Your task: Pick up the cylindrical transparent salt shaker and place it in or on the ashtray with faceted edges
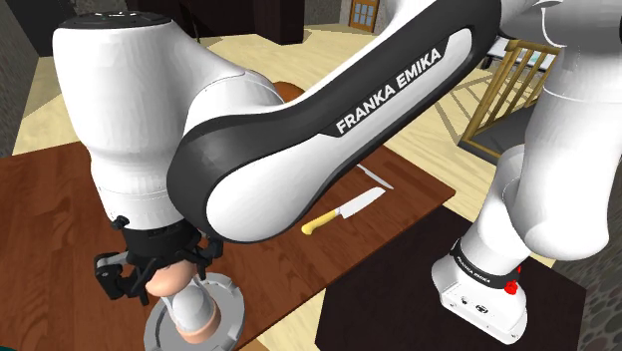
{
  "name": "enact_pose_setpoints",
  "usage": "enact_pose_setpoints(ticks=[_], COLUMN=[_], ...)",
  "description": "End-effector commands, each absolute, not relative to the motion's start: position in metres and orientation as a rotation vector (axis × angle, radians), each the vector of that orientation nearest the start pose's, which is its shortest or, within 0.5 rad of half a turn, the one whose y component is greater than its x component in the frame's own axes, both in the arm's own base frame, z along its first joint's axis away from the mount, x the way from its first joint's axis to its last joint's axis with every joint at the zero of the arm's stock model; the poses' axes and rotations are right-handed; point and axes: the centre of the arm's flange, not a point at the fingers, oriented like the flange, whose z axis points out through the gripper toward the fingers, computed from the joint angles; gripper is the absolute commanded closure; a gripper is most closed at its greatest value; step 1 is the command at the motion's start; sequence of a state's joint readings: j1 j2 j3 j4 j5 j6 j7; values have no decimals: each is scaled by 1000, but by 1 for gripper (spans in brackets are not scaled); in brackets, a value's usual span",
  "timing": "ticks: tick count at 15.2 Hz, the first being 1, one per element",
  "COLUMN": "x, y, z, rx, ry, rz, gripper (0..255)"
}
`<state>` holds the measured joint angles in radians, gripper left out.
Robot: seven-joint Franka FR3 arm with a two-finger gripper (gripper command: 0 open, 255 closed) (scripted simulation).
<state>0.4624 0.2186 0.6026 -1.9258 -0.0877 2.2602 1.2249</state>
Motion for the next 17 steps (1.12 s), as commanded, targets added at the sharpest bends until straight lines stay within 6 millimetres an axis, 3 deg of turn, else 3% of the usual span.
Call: enact_pose_setpoints(ticks=[1,2,3,8,12,17], x=[314,314,314,314,312,312], y=[528,528,528,528,520,520], z=[411,411,411,411,460,460], rx=[-2972,-2972,-2972,-2972,-2972,-2972], ry=[194,194,194,194,194,194], rz=[-28,-28,-28,-28,-28,-28], gripper=[255,255,0,0,0,0])
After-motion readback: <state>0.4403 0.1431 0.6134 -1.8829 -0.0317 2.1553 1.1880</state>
